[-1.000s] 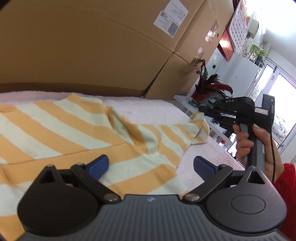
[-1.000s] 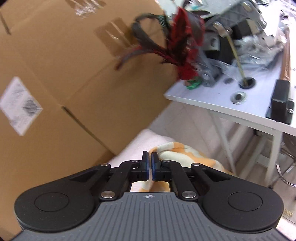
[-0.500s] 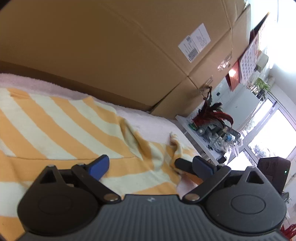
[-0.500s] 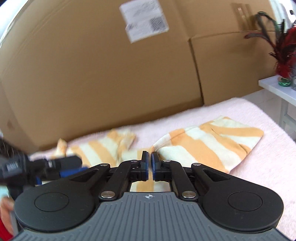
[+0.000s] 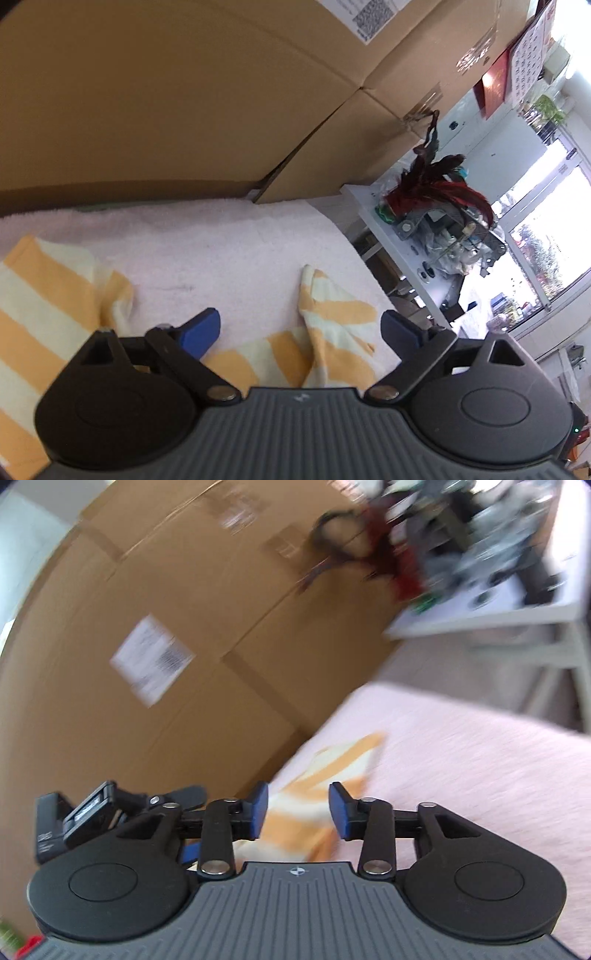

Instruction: Fold clothes

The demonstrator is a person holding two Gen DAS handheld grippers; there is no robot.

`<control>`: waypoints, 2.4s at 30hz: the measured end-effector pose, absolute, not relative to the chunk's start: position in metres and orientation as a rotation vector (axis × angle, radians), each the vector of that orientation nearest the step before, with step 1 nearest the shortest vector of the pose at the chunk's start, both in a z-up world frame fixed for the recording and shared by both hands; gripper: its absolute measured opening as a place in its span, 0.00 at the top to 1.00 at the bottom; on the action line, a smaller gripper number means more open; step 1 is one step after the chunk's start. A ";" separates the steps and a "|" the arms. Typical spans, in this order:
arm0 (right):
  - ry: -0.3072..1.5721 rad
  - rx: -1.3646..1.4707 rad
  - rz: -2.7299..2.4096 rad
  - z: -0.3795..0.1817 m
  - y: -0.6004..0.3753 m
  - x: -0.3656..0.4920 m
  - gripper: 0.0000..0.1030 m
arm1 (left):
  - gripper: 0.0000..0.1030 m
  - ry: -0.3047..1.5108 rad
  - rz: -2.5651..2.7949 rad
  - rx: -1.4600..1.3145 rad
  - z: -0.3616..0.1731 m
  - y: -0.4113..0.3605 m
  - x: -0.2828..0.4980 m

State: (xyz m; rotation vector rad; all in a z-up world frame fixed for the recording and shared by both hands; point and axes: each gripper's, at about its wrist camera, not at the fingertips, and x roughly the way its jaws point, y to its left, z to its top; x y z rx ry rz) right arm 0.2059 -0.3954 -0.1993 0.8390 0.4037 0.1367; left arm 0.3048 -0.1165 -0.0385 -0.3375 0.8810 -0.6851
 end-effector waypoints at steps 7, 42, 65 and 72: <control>0.423 0.877 0.121 -0.208 -0.405 0.214 0.59 | 0.19 0.967 -0.762 -0.253 -0.046 -0.163 0.330; 0.382 0.918 0.161 -0.207 -0.400 0.208 0.50 | 1.00 0.261 -0.538 -0.454 0.134 0.010 0.243; 0.591 0.353 0.451 -0.148 -0.233 0.198 0.53 | 0.99 0.275 -0.317 -0.433 0.121 0.125 0.158; 0.620 0.337 0.495 -0.173 -0.232 0.185 0.52 | 0.87 0.581 -0.471 -0.420 0.022 0.113 0.202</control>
